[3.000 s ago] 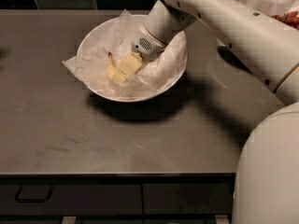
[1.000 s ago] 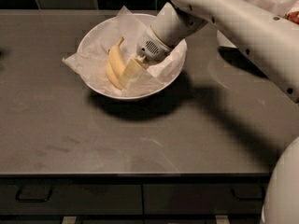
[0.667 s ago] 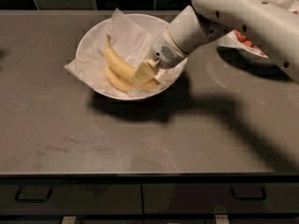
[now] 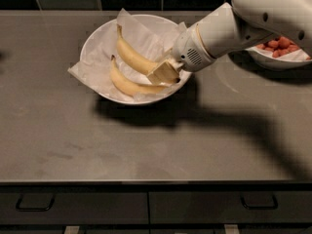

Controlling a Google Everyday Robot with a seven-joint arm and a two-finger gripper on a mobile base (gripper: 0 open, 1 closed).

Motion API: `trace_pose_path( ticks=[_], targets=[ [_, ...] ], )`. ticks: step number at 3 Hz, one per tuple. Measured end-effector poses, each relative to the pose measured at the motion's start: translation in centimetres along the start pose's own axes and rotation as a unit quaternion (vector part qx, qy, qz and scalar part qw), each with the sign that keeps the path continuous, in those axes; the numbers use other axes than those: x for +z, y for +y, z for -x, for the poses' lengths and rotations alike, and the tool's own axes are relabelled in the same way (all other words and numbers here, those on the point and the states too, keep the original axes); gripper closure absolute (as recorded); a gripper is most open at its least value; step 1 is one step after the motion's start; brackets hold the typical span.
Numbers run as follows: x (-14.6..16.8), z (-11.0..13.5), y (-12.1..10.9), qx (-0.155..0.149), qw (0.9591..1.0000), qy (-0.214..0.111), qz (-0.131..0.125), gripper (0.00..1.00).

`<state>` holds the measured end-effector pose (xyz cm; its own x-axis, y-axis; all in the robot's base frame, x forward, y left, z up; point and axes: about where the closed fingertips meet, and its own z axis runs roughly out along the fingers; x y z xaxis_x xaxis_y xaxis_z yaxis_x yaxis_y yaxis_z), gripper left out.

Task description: Pick banana from white bowl

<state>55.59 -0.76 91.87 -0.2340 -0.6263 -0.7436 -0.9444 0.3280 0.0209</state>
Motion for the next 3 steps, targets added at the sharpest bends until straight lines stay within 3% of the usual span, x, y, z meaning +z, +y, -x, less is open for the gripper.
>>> trace_pose_path(
  ticks=[1, 2, 3],
  targets=[
    [-2.5, 0.0, 1.1, -0.03, 0.9984, -0.043, 0.021, 1.0],
    [-5.8, -1.4, 3.4, -0.072, 0.99, -0.096, 0.073, 1.0],
    [-8.2, -4.1, 5.9, -0.098, 0.9786, -0.134, 0.122, 1.0]
  ],
)
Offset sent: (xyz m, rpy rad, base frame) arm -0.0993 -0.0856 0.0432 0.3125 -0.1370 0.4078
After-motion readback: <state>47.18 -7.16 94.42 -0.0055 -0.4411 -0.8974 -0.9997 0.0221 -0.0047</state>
